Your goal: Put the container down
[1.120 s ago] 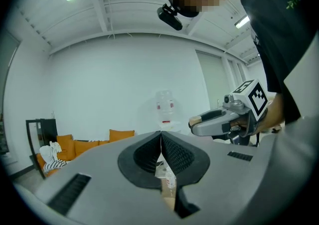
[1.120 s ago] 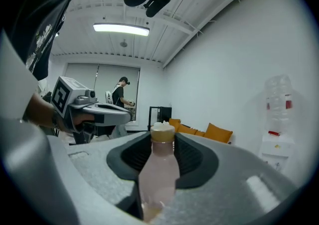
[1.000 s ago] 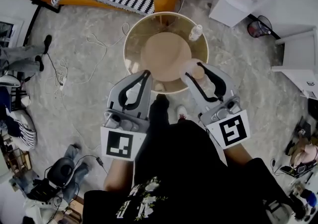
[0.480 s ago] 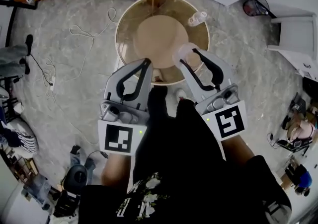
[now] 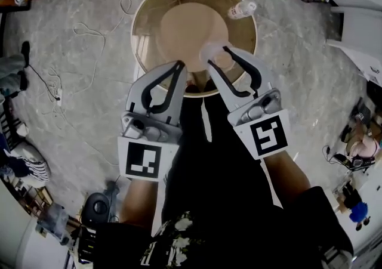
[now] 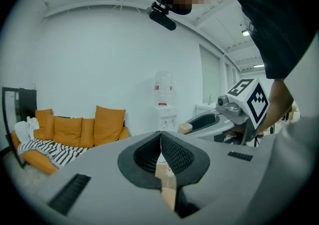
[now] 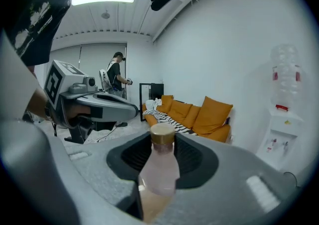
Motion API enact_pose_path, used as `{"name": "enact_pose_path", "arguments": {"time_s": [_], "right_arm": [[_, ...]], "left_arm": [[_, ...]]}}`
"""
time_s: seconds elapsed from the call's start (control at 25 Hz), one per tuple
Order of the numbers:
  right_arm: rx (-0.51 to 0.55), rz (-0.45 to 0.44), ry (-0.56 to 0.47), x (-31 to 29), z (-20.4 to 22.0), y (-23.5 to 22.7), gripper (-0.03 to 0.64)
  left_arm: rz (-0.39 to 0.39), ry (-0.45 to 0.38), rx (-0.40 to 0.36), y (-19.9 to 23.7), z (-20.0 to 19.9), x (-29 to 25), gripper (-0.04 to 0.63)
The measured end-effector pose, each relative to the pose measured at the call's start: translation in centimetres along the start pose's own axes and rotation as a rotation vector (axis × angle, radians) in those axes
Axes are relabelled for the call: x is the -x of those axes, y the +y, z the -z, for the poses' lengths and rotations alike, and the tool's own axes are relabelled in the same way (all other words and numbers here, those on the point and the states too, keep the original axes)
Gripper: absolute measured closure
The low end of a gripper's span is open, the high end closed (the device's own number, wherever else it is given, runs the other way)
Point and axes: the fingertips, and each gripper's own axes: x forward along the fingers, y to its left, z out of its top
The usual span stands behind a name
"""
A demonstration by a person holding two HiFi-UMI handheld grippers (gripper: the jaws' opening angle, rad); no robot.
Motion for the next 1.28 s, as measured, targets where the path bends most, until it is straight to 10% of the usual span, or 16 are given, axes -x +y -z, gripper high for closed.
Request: {"name": "enact_pose_path", "arguments": {"time_s": [0.52,1.28], "right_arm": [[-0.027,-0.057,0.110,-8.1,12.7,-2.5,0.483],[-0.010,-0.142,0.220,-18.3,24.9,-0.4,0.483]], "left_arm": [[-0.068,0.121,0.138,3.4,12.4,-4.8,0.580],[-0.035,0.196,0.117,6.8,27.4,-8.9,0.580]]}}
